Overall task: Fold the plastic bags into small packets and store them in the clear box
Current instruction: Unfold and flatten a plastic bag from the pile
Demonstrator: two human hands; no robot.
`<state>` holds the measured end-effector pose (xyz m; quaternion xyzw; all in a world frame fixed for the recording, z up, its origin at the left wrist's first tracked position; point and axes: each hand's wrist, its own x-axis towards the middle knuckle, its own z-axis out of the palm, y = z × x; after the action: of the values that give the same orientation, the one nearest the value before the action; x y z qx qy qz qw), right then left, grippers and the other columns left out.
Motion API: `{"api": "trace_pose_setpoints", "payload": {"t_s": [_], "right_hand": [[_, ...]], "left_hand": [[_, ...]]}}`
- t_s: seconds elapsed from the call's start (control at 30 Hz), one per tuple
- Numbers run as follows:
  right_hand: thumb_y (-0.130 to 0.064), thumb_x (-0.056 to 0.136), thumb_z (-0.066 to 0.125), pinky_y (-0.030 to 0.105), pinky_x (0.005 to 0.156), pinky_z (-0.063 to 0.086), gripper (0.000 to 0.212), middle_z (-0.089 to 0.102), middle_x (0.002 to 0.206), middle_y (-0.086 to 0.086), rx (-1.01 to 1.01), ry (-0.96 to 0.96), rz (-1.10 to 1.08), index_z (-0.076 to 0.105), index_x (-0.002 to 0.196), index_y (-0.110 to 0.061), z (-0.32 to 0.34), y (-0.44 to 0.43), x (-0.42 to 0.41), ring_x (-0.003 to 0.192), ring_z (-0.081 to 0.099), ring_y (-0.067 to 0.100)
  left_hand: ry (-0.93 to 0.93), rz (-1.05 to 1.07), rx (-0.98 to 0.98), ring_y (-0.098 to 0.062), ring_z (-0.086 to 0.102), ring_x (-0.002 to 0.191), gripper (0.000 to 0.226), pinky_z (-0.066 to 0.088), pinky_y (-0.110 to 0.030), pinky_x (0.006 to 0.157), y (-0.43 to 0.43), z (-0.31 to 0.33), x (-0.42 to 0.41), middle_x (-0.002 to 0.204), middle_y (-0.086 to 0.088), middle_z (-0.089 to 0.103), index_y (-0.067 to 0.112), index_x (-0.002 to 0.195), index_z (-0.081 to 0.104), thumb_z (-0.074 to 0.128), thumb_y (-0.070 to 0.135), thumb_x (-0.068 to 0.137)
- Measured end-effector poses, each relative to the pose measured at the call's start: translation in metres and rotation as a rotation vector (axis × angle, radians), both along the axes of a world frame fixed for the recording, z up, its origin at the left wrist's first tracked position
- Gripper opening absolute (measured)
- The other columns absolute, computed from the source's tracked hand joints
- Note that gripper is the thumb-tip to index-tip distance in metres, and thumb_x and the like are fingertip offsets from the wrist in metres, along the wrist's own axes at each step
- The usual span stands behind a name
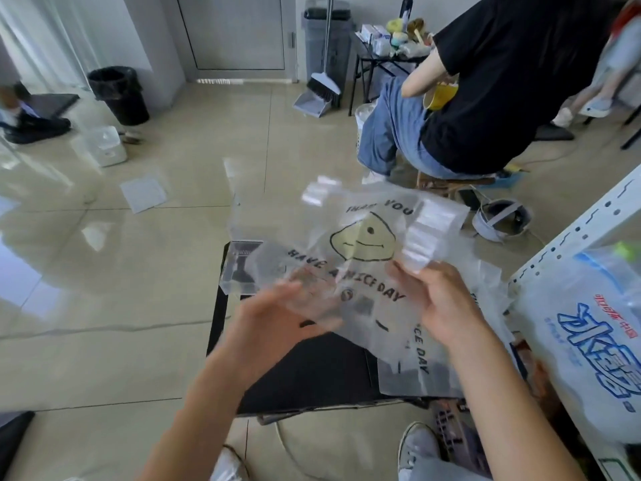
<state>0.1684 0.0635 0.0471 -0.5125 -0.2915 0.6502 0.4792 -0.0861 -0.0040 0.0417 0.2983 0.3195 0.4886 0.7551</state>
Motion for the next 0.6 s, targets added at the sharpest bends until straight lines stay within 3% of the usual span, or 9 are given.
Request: {"api": "trace_pose_setpoints", "payload": {"t_s": [0.07,0.17,0.23,0.3,0.37,0.43,0.5,0.53,0.6], "right_hand": [[0.004,0.092,0.06,0.032,0.077,0.059,0.017,0.079,0.094,0.016,0.034,-0.06,0.108,0.076,0.098,0.002,0.003,0.004,0.013,0.089,0.075,0.027],[-0.008,0.081,0.072,0.038,0.084,0.056,0.014,0.079,0.096,0.019,0.028,-0.153,0.333,0.083,0.09,-0.005,0.003,-0.001,0.021,0.089,0.074,0.032],[-0.012,0.076,0.081,0.048,0.106,0.05,0.034,0.073,0.117,0.027,0.036,-0.086,0.496,0.079,0.108,0.0,0.001,-0.006,0.016,0.112,0.069,0.041],[-0.007,0.076,0.084,0.05,0.115,0.043,0.054,0.065,0.127,0.026,-0.02,0.019,0.574,0.067,0.126,0.003,-0.011,-0.008,0.009,0.126,0.061,0.04],[0.001,0.081,0.078,0.037,0.096,0.056,0.038,0.074,0.109,0.015,-0.095,-0.164,0.519,0.069,0.118,-0.003,-0.025,-0.007,0.003,0.11,0.07,0.032],[-0.001,0.088,0.073,0.037,0.078,0.056,0.02,0.077,0.092,0.011,-0.164,-0.343,0.532,0.069,0.108,-0.003,-0.026,-0.009,-0.001,0.085,0.073,0.028],[-0.005,0.086,0.078,0.041,0.071,0.057,0.029,0.072,0.09,0.02,-0.209,-0.205,0.567,0.063,0.109,0.006,-0.023,-0.009,0.003,0.075,0.068,0.028],[-0.006,0.084,0.08,0.043,0.073,0.057,0.036,0.069,0.096,0.025,-0.202,-0.161,0.559,0.062,0.111,0.011,-0.021,-0.008,0.005,0.078,0.067,0.03],[-0.006,0.085,0.079,0.048,0.098,0.053,0.041,0.071,0.116,0.026,-0.162,-0.211,0.588,0.065,0.119,0.013,-0.016,-0.012,0.007,0.098,0.069,0.032]], "left_hand": [[-0.131,0.012,-0.101,-0.047,0.049,0.139,0.066,0.034,-0.064,0.116,0.0,-0.004,-0.032,0.152,-0.026,0.05,0.004,0.144,0.056,0.059,0.048,0.095],[-0.2,0.016,-0.231,-0.041,0.055,0.135,0.084,0.041,-0.054,0.114,-0.001,0.0,-0.054,0.154,-0.026,0.048,-0.004,0.144,0.055,0.045,0.065,0.098],[0.043,-0.008,-0.166,-0.026,0.07,0.118,0.068,0.052,-0.039,0.099,-0.001,-0.003,-0.046,0.136,-0.018,0.067,0.008,0.122,0.076,0.055,0.064,0.09],[0.387,0.139,-0.163,-0.015,0.076,0.088,0.04,0.056,-0.027,0.075,0.0,-0.005,-0.038,0.117,-0.011,0.076,0.02,0.101,0.083,0.079,0.049,0.074],[0.451,0.148,-0.218,-0.016,0.074,0.066,0.018,0.057,-0.022,0.059,-0.002,-0.009,-0.032,0.101,-0.022,0.076,0.003,0.1,0.078,0.075,0.015,0.088],[0.594,0.142,-0.269,-0.016,0.071,0.068,0.013,0.058,-0.025,0.072,-0.002,-0.013,-0.033,0.099,-0.021,0.075,-0.001,0.096,0.074,0.062,0.003,0.096],[0.65,0.144,-0.284,-0.012,0.063,0.074,0.011,0.054,-0.03,0.082,0.001,-0.011,-0.038,0.091,-0.004,0.07,0.007,0.09,0.071,0.063,0.006,0.097],[0.604,0.135,-0.302,-0.014,0.063,0.07,0.006,0.056,-0.029,0.072,0.002,-0.011,-0.041,0.087,-0.007,0.068,0.007,0.09,0.069,0.066,0.005,0.095],[0.495,0.115,-0.348,-0.016,0.066,0.057,0.005,0.054,-0.024,0.048,0.003,-0.016,-0.045,0.082,-0.018,0.068,-0.004,0.096,0.068,0.067,-0.001,0.093]]}}
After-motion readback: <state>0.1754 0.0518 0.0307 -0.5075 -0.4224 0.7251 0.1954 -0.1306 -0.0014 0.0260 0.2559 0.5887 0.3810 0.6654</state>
